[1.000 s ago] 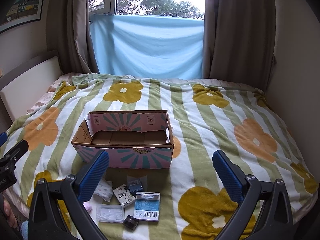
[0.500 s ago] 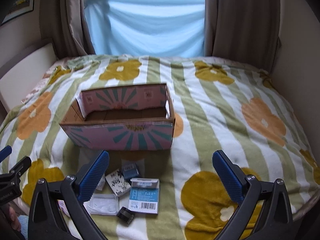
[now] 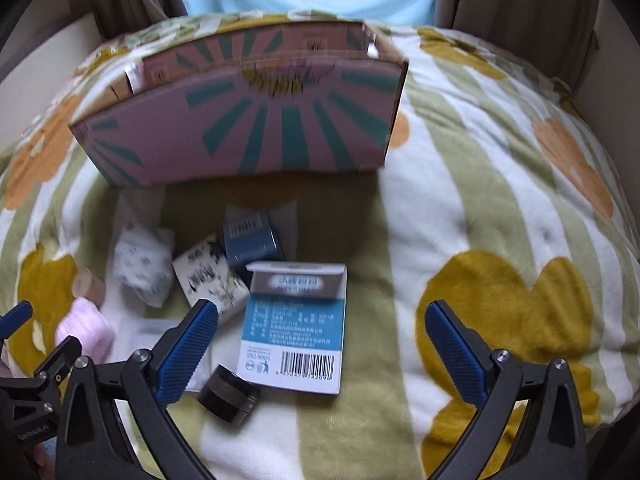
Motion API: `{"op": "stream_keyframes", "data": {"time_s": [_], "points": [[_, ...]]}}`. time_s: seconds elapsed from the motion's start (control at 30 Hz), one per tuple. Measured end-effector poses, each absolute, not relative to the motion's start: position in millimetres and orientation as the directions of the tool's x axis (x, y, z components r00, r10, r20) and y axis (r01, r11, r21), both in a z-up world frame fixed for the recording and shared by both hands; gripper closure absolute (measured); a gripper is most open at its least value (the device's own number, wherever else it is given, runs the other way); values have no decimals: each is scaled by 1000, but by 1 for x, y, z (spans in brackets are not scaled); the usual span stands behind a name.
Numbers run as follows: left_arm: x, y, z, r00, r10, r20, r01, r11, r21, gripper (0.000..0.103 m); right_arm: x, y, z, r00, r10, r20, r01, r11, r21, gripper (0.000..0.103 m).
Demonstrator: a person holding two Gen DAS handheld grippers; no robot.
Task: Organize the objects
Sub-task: 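Grasp the pink towel roll with the left tool while the right tool grasps the SUPER DEER box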
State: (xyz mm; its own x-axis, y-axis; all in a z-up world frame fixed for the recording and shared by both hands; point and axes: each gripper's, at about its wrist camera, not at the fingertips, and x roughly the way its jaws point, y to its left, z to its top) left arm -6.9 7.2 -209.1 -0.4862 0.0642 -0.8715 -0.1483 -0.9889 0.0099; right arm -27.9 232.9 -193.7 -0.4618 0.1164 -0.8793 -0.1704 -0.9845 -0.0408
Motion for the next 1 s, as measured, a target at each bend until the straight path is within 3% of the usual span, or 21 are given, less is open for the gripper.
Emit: {"op": "stream_keyframes", "data": {"time_s": [0.13,0.3,0.47,0.63,0.73,1.0], "points": [[-7,7,-226,-453,59,-890,-148,-989,10,6,-30,234,-214,-424,116,-898,-169,-984,-48,1],[-10,8,-240,-425,53,-904,-144,-989,9,17,-32,231,-225,-412,120,-903,-153,-986,-61,1],[-11,10,-245,-412,64,-909,-147,-989,-3,25,-35,226,-235,-389,110,-915,-128,-990,-64,16],[-10,9,-246,-410,90,-908,-157,-987,-27,45,-37,220,-237,-391,84,-916,-114,-993,-42,36],[-8,11,-245,-421,87,-903,-163,-986,-18,57,-35,222,-236,-396,87,-914,-122,-992,-42,36],[-7,9,-233,-436,110,-893,-154,-987,-47,60,-28,234,-229,-413,74,-908,-145,-989,-15,37]]}}
